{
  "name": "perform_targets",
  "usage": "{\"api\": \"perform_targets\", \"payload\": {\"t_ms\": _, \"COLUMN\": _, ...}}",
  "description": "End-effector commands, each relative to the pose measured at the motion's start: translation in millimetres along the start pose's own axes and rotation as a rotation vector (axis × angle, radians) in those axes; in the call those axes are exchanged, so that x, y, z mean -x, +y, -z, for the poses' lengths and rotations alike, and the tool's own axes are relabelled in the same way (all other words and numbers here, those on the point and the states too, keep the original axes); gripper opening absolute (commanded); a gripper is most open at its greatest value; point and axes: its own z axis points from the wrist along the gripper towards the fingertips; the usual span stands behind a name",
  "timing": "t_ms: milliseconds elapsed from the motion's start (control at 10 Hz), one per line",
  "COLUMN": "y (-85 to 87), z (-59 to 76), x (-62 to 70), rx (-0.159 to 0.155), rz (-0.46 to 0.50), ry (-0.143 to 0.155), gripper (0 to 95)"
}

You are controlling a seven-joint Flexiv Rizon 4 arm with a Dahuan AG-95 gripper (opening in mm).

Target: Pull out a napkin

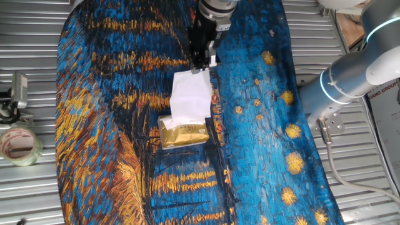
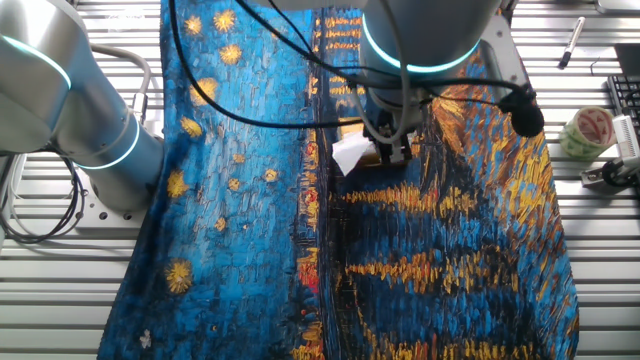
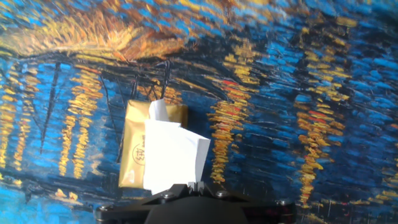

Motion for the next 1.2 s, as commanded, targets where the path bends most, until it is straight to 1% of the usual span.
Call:
{"api": "perform_targets", "payload": {"t_ms": 100, "y": -2.7, "z": -3.8, "x": 0.7, "rx": 0.003, "rz": 0.009, "ry": -0.006, "gripper": 0.0}}
{"api": "perform_targets", "payload": {"t_ms": 500, "y": -8.9, "z": -14.2, "x": 3.9, "rx": 0.012, "rz": 0.029, "ry": -0.028, "gripper": 0.0}}
{"api": "perform_targets", "payload": {"t_ms": 800, "y": -10.9, "z": -18.2, "x": 5.0, "rx": 0.017, "rz": 0.037, "ry": -0.034, "gripper": 0.0}}
{"api": "perform_targets", "payload": {"t_ms": 900, "y": -12.8, "z": -22.3, "x": 5.9, "rx": 0.02, "rz": 0.041, "ry": -0.04, "gripper": 0.0}}
{"api": "perform_targets", "payload": {"t_ms": 1000, "y": -13.4, "z": -23.8, "x": 6.3, "rx": 0.02, "rz": 0.046, "ry": -0.042, "gripper": 0.0}}
{"api": "perform_targets", "payload": {"t_ms": 1200, "y": -13.5, "z": -24.0, "x": 6.3, "rx": 0.017, "rz": 0.05, "ry": -0.037, "gripper": 0.0}}
